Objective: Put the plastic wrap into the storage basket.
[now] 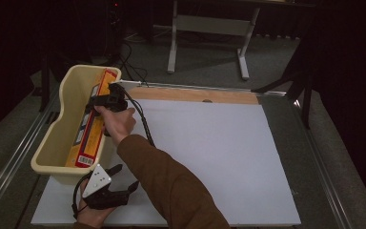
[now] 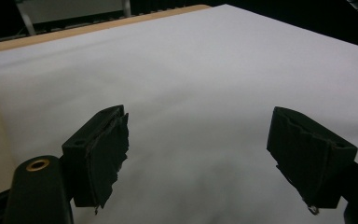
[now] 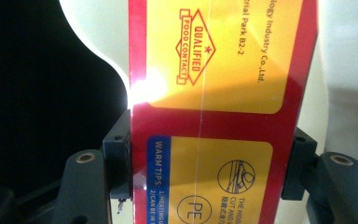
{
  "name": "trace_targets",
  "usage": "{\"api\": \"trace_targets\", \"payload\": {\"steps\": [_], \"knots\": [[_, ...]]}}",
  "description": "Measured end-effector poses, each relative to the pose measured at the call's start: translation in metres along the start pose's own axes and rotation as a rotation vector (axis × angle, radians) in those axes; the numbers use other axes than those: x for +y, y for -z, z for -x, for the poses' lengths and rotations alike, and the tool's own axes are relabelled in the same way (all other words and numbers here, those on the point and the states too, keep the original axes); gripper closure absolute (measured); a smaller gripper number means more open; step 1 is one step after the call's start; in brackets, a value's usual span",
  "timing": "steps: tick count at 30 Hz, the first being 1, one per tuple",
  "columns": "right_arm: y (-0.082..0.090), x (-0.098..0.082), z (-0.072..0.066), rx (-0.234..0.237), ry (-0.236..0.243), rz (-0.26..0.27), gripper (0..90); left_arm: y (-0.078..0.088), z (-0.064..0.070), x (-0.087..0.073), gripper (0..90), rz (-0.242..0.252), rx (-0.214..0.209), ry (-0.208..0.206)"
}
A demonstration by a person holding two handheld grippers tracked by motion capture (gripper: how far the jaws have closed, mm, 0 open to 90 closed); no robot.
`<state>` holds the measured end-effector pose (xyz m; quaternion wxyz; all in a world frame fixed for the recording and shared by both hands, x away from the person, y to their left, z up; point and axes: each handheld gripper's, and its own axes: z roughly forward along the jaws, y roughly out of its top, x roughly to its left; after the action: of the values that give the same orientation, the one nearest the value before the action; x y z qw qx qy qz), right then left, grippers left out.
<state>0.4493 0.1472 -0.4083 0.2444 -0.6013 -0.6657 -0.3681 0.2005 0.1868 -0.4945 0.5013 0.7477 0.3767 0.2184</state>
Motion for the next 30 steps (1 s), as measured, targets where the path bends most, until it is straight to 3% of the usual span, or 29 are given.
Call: {"api": "trace_targets", "payload": {"steps": [7,13,30], "knots": [[-0.001,0.001,-0.002,-0.022,0.018,-0.019,36.2,0.0,0.0,0.0,20.1,-0.001,0.001,0.003],[0.001,0.0,-0.012,-0.087,0.094,-0.049,30.2,0.0,0.0,0.0,20.1,-0.002,0.002,0.003],[0.021,-0.001,-0.017,-0.115,0.195,-0.04,31.7,-0.001,0.001,0.0,19.9,-0.005,-0.001,0.0]]}}
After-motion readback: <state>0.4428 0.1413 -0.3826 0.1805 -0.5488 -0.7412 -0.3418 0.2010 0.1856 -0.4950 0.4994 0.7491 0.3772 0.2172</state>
